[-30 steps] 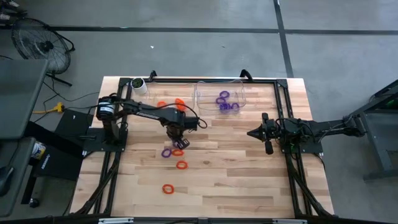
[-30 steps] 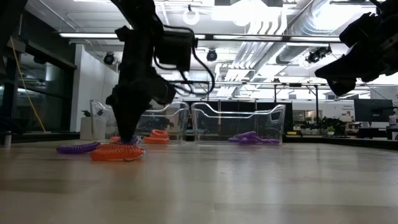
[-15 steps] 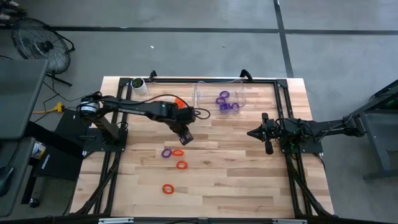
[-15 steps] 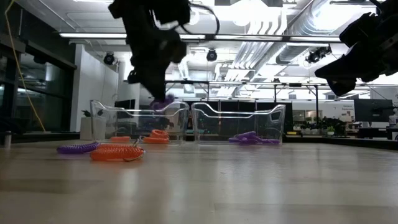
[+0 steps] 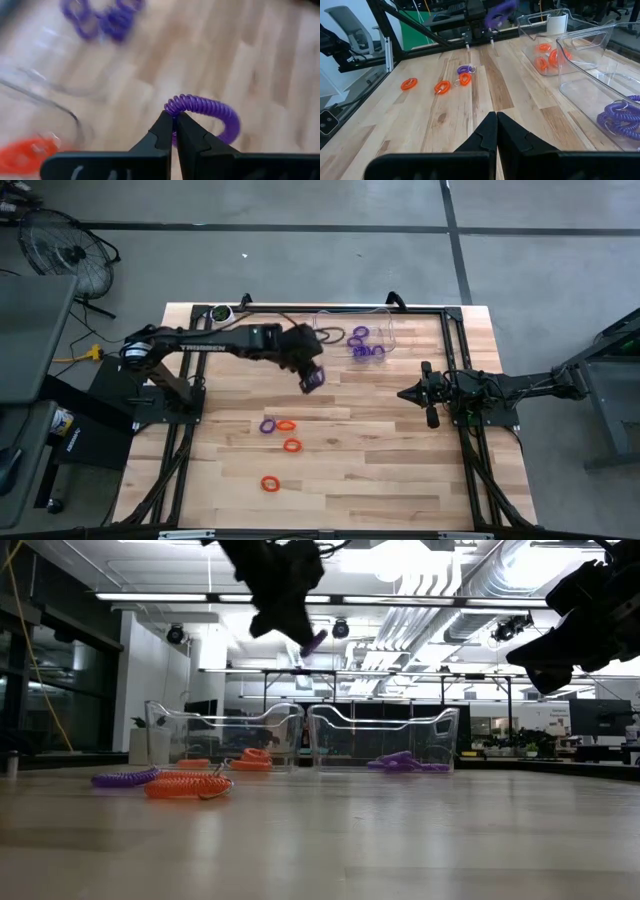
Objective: Sort spring keychains
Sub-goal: Put the top violet spring keychain into the right bin, then put the violet spring keychain into the right bin
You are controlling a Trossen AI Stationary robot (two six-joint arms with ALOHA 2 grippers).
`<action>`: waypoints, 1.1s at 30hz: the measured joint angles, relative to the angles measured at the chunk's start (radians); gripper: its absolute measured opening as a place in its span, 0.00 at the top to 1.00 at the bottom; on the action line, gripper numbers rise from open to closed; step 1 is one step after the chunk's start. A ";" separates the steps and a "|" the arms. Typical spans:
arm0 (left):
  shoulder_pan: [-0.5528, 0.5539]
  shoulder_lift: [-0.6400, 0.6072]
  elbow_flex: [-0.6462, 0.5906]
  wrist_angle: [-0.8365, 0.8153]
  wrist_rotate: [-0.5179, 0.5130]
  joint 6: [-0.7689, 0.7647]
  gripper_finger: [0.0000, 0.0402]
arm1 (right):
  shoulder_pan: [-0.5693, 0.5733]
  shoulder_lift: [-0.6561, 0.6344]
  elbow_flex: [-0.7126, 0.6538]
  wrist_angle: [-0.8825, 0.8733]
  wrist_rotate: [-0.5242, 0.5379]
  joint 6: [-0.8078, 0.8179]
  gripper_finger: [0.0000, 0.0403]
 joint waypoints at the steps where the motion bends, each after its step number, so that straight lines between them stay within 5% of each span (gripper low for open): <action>1: 0.010 0.008 0.019 -0.002 -0.024 0.016 1.00 | 0.000 0.000 0.000 0.000 0.000 0.000 1.00; 10: 0.093 0.151 0.194 0.001 -0.277 0.126 1.00 | 0.000 0.000 0.000 0.000 0.000 0.000 1.00; 23: 0.156 0.350 0.354 -0.039 -0.303 0.125 0.99 | 0.000 0.000 0.000 0.000 0.000 0.000 1.00; 33: 0.154 0.365 0.369 -0.063 -0.301 0.210 0.68 | 0.000 0.000 0.000 0.000 0.000 0.000 1.00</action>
